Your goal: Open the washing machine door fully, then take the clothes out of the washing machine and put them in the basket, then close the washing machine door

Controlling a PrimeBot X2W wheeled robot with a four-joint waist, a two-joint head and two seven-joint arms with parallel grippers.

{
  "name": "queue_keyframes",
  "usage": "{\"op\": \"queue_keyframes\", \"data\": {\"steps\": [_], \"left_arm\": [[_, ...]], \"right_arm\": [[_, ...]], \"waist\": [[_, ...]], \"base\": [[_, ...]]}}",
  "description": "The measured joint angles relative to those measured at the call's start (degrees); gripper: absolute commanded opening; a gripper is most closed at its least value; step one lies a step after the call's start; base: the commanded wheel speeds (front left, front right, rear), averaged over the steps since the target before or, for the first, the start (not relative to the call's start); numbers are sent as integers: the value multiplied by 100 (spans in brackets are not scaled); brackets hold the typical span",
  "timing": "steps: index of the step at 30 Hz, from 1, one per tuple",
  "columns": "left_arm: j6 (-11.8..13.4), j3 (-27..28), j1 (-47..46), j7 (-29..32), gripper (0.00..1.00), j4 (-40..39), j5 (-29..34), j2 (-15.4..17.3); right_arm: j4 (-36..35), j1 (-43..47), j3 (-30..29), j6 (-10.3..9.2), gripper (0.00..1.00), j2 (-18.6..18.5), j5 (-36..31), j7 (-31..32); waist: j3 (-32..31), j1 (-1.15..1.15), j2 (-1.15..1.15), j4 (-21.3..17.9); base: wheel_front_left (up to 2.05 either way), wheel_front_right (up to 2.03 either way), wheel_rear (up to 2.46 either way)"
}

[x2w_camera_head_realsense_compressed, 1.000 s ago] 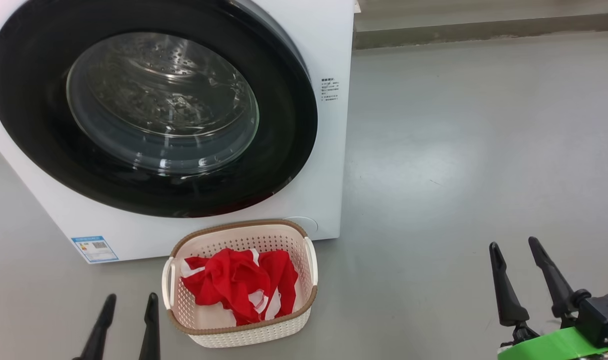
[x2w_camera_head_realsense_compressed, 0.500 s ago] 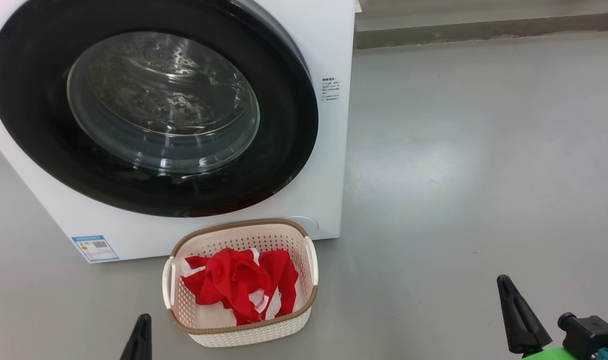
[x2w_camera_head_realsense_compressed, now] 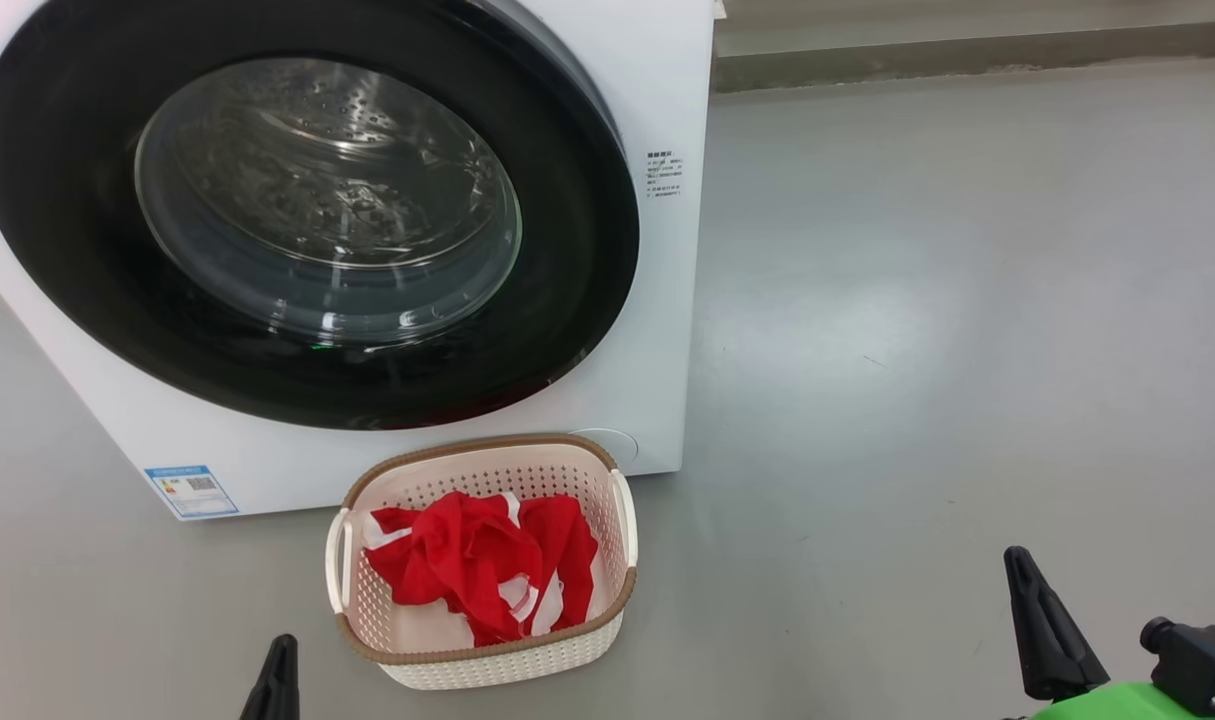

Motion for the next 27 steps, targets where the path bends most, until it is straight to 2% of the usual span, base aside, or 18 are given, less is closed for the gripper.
{"op": "queue_keyframes", "data": {"steps": [27], "left_arm": [[0,15,-275,403,0,138,-1621,5]], "right_arm": [[102,-215,-77,0,0,-3,1559,433]], "waist": [[47,0,0,39]], "base": [[0,0,0]]}}
